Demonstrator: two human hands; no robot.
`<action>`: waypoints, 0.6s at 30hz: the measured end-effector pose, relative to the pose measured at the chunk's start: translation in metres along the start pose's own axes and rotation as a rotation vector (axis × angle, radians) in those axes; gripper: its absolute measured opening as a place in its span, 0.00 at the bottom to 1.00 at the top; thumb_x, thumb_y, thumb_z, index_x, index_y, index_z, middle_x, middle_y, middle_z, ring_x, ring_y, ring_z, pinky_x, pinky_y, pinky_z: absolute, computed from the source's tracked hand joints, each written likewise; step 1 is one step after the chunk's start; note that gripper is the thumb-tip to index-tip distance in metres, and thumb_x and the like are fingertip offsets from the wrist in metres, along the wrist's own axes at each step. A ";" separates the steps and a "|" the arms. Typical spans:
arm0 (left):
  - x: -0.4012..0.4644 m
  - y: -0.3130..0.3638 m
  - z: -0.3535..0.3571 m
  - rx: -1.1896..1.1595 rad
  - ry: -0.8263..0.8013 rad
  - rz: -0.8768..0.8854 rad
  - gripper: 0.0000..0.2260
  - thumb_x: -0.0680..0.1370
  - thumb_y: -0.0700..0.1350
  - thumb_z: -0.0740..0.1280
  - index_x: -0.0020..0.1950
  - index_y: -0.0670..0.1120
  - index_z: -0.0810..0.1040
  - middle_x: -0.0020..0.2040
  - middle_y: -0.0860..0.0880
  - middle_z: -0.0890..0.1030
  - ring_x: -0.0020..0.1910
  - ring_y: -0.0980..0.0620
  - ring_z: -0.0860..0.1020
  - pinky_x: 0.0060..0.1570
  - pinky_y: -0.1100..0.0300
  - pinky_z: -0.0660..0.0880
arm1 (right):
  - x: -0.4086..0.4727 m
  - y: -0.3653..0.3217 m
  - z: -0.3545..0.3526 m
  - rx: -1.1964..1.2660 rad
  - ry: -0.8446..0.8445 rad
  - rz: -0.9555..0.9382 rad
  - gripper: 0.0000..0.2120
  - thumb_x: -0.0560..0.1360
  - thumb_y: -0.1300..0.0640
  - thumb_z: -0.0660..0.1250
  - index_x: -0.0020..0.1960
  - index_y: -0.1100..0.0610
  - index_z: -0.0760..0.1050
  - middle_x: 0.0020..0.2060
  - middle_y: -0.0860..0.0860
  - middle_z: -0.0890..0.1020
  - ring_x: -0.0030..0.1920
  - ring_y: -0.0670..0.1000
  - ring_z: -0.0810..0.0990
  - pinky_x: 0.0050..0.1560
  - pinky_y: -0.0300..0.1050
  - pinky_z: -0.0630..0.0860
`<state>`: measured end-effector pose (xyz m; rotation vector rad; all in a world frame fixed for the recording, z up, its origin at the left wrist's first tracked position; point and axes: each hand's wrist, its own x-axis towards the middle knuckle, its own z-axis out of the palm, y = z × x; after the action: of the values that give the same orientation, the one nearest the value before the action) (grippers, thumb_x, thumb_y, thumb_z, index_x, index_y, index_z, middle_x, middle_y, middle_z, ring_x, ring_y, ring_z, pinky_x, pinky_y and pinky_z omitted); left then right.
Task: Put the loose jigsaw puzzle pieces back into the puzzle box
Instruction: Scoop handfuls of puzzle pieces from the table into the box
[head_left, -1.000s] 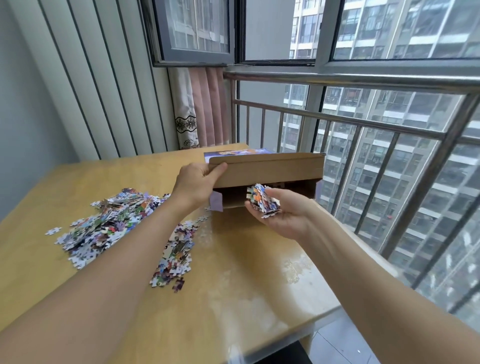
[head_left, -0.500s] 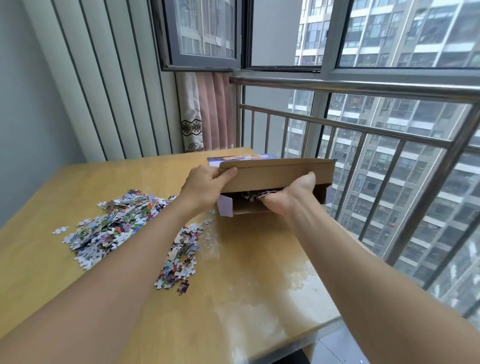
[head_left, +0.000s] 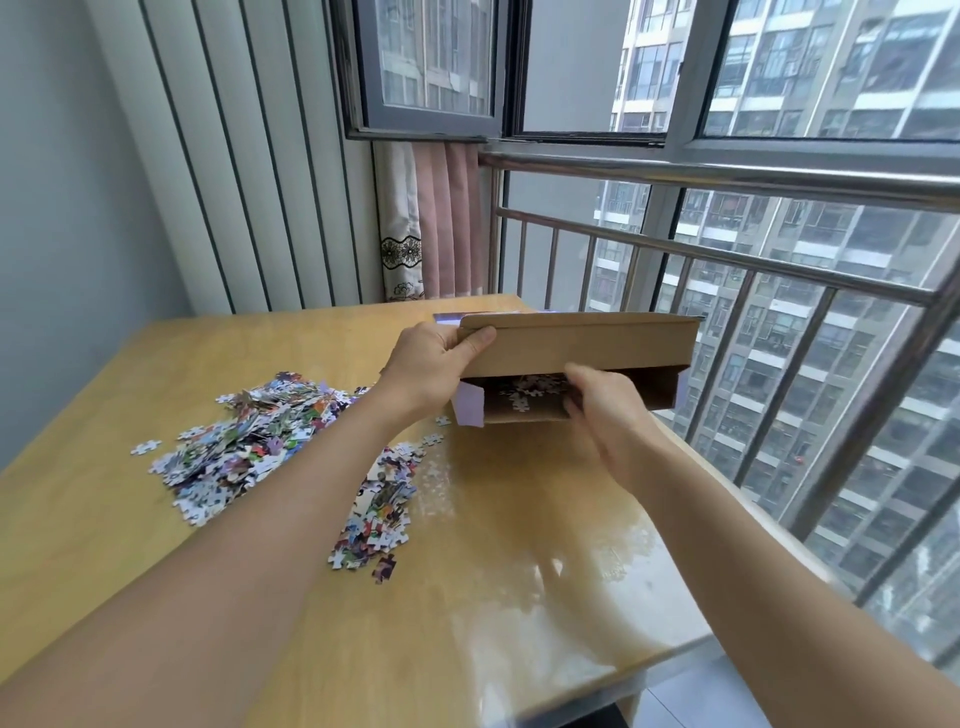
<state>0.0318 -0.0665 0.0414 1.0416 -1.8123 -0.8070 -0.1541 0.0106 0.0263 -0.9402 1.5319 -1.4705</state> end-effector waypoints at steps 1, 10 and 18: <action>0.000 0.001 0.000 0.011 0.005 0.003 0.19 0.80 0.55 0.68 0.31 0.49 0.81 0.26 0.59 0.74 0.33 0.51 0.71 0.39 0.56 0.70 | -0.007 0.003 -0.005 -0.277 -0.027 -0.178 0.09 0.82 0.53 0.63 0.47 0.53 0.79 0.41 0.46 0.81 0.43 0.49 0.79 0.47 0.44 0.77; 0.000 0.000 0.007 0.030 -0.024 0.039 0.14 0.80 0.56 0.67 0.42 0.49 0.85 0.36 0.54 0.82 0.38 0.53 0.76 0.39 0.60 0.72 | 0.015 0.019 -0.013 -1.183 -0.443 -0.602 0.35 0.77 0.26 0.43 0.68 0.45 0.73 0.60 0.47 0.81 0.55 0.49 0.78 0.56 0.49 0.76; -0.005 -0.008 0.008 0.019 -0.045 0.009 0.17 0.79 0.57 0.68 0.45 0.44 0.86 0.39 0.46 0.85 0.37 0.50 0.78 0.42 0.55 0.75 | 0.030 0.021 -0.034 -1.254 -0.375 -0.419 0.36 0.74 0.24 0.45 0.66 0.44 0.73 0.56 0.49 0.81 0.53 0.51 0.78 0.58 0.49 0.76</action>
<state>0.0285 -0.0644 0.0292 1.0346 -1.8650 -0.8152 -0.1972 -0.0023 0.0040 -2.1924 1.9772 -0.3328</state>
